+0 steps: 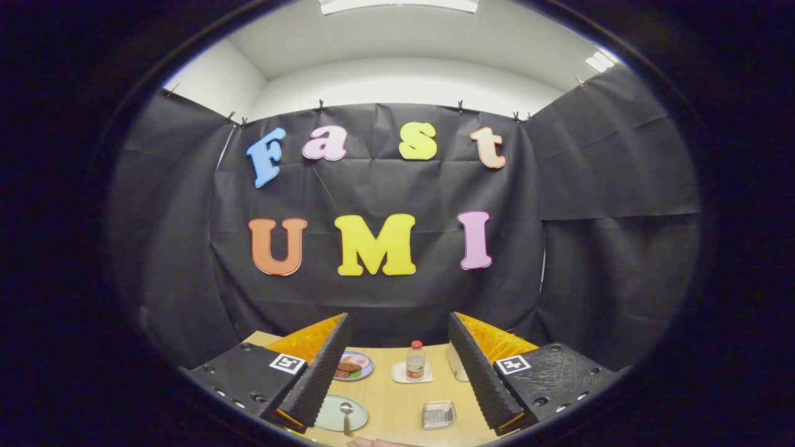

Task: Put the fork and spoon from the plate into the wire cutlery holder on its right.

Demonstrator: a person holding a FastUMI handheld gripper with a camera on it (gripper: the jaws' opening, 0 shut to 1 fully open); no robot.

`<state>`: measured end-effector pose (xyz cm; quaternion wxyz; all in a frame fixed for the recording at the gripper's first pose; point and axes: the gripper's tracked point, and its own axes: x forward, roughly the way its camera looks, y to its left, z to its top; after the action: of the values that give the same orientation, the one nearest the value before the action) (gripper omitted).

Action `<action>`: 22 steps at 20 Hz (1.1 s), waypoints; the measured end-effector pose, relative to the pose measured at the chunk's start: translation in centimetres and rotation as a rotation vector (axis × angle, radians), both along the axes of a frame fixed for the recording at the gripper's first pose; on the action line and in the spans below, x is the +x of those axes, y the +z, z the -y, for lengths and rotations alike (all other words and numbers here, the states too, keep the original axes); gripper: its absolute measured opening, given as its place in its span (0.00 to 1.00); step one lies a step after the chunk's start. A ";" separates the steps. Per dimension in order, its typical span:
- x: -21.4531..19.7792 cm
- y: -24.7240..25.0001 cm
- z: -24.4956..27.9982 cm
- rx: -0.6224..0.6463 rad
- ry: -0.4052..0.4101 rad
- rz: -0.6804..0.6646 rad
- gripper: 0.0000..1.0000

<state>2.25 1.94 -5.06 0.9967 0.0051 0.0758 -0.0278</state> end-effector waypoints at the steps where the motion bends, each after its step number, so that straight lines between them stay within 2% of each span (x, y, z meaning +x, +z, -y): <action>1: 0.3 -0.9 -0.1 -0.003 -0.007 -0.008 0.95; 4: 1.7 -5.6 -0.6 -0.040 -0.030 -0.048 0.95; 7: 2.7 -11.7 -3.3 -0.041 0.010 -0.127 0.95; 12: 3.9 -23.1 -7.0 -0.015 0.060 -0.325 0.95; 18: 4.1 -35.0 -11.2 -0.069 0.159 -0.560 0.94; 20: 4.0 -39.1 -12.5 -0.076 0.183 -0.646 0.89; 22: 3.8 -42.3 -13.2 -0.062 0.174 -0.726 0.86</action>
<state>6.07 15.09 -47.38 0.9033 -0.0419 0.4234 0.0548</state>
